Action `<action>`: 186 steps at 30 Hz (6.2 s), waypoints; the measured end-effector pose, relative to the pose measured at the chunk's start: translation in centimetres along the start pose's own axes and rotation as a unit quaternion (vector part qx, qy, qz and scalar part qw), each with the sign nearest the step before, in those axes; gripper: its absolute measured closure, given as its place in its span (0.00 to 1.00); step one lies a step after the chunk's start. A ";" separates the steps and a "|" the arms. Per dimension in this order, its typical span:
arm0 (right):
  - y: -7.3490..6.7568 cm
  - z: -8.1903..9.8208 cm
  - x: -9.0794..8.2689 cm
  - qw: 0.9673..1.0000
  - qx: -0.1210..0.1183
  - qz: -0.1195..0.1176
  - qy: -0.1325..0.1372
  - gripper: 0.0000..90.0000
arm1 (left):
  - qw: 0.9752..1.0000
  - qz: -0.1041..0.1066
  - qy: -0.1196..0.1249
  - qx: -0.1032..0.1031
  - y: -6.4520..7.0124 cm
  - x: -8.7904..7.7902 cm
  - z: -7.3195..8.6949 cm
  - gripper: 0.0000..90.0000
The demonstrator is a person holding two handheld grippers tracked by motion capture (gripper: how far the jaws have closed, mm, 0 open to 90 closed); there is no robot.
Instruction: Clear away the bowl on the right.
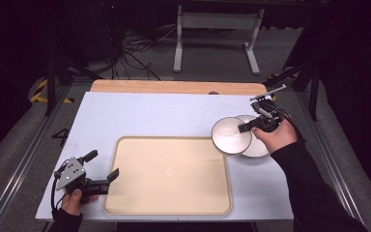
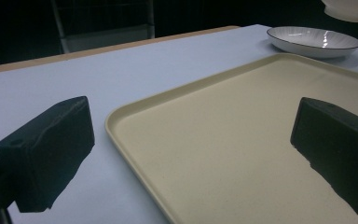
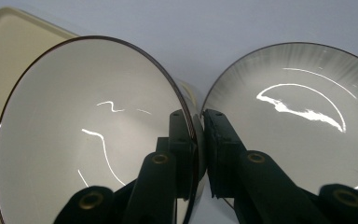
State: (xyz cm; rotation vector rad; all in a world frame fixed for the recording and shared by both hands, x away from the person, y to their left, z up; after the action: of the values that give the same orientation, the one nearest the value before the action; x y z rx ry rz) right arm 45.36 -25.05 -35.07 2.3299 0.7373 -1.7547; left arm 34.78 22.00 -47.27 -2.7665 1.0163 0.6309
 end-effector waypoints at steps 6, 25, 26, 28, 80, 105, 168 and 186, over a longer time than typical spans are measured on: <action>-2.3 -0.5 0.2 0.999 -0.029 -0.017 -0.004 0.91 | 1.000 0.001 0.000 0.001 0.0 0.0 0.0 0.00; -7.4 -1.9 1.5 0.994 -0.093 -0.056 -0.008 0.91 | 1.000 0.001 0.001 0.005 0.1 0.0 0.0 0.00; -7.6 -1.9 1.5 0.994 -0.094 -0.060 -0.008 0.91 | 1.000 0.002 0.001 0.005 0.1 0.0 0.0 0.00; -8.3 -2.0 1.8 0.993 -0.104 -0.063 -0.009 0.91 | 1.000 0.003 0.001 0.005 0.1 0.0 0.0 0.00; -14.8 -3.6 10.1 0.977 -0.152 -0.123 -0.086 0.89 | 1.000 0.007 0.002 0.012 0.3 -0.1 0.0 0.00; -14.6 -2.8 13.9 0.975 -0.138 -0.130 -0.115 0.88 | 1.000 0.009 0.000 0.013 0.3 -0.1 0.0 0.00; -13.7 0.6 6.7 0.930 -0.285 -0.077 0.218 0.24 | 1.000 0.006 0.001 0.008 0.2 0.0 0.0 0.00; -11.4 2.7 5.1 0.895 -0.269 -0.050 0.353 0.14 | 1.000 0.005 0.002 0.009 0.2 0.0 0.0 0.00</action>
State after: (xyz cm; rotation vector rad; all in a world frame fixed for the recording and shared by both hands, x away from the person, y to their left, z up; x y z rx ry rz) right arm 38.87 -14.61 -38.58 2.4877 1.2561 -0.5338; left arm 34.68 21.81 -47.25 -2.7510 1.0320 0.6153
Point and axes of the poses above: each handheld gripper's, and its own axes: x roughly forward along the jaws, z roughly out of its underside, y roughly to its right, the point moved 5 cm from there along x, roughly forward along the jaws, and after that the axes turned 11 degrees about -y, right-handed, at the moved point
